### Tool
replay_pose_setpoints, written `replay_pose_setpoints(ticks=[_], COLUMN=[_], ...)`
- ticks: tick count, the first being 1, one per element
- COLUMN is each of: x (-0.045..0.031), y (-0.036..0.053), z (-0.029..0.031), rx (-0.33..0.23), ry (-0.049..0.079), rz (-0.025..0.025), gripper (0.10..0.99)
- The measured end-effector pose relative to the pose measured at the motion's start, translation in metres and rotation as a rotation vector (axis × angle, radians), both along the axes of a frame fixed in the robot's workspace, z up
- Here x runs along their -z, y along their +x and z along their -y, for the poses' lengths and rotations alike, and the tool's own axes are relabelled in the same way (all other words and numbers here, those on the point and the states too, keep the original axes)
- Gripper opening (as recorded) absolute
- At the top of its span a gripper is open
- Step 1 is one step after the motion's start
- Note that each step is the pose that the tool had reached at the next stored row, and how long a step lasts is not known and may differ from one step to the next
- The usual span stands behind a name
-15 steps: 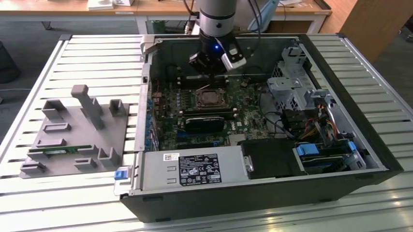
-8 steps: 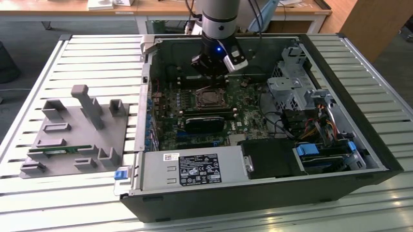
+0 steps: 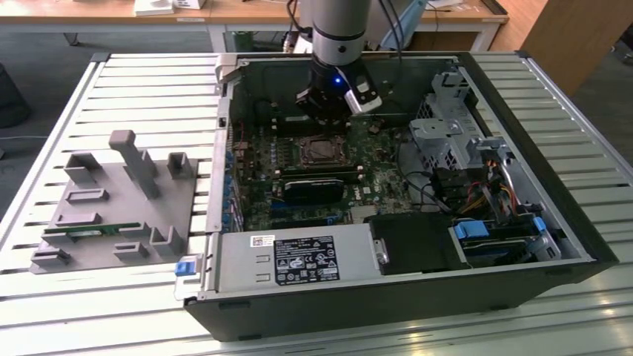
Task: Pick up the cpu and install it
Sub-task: 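Install the first cpu locking lever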
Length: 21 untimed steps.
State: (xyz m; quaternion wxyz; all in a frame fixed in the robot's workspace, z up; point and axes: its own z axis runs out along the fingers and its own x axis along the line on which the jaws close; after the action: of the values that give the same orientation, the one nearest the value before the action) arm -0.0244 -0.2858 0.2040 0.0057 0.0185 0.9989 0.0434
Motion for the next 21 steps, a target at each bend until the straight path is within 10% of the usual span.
replay_pose_setpoints(ticks=[10,21], x=[0.0021,0.0048], y=[0.0007,0.0007], z=[0.0000,-0.0003], rx=[0.000,0.000], ry=[0.000,-0.039], rz=[0.0002,-0.0003], gripper=[0.106,0.106])
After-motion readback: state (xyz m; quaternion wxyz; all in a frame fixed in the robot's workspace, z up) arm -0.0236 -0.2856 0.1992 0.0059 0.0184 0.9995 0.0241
